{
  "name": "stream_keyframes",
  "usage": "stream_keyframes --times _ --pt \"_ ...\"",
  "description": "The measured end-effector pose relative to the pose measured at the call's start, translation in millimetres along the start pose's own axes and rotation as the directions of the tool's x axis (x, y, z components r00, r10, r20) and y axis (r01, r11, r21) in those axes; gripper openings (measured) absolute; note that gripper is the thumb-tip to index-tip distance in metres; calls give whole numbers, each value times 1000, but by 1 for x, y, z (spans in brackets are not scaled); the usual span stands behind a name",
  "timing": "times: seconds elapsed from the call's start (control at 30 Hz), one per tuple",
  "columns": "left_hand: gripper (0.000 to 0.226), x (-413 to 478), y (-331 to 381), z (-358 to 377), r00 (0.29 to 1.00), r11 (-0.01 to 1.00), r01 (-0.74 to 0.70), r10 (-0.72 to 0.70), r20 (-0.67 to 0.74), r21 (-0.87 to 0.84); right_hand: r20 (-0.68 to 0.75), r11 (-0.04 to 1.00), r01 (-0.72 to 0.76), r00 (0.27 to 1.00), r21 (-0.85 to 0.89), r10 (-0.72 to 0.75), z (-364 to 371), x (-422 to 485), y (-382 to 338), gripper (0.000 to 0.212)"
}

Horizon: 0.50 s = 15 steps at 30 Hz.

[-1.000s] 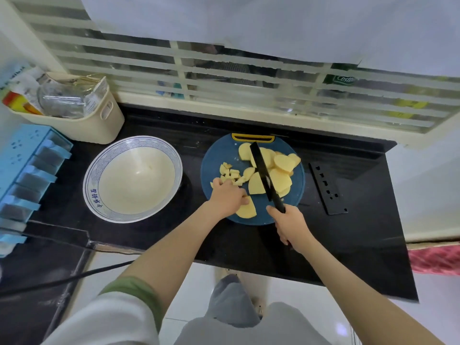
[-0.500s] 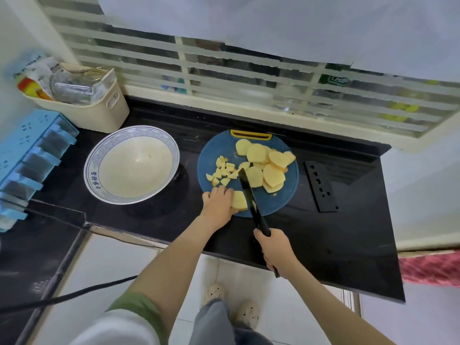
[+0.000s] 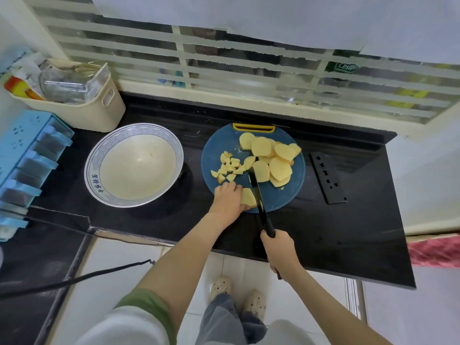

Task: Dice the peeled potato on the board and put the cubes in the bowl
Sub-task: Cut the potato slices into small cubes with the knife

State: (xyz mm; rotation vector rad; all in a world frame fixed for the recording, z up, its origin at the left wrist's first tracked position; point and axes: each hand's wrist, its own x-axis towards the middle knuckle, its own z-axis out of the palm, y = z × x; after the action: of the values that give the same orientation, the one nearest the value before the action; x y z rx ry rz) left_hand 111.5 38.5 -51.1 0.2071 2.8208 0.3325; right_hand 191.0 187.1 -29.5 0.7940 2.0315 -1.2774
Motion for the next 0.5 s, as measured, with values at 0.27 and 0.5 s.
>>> stream_keyframes --times 0.27,0.5 --pt "53 5 -18 -9 994 997 -71 71 -81 1 -42 999 36 998 7 -36 -10 -2 -6 23" --pt "60 36 -24 -10 977 942 -89 146 -158 322 -45 993 79 996 93 -75 -11 14 -29 26"
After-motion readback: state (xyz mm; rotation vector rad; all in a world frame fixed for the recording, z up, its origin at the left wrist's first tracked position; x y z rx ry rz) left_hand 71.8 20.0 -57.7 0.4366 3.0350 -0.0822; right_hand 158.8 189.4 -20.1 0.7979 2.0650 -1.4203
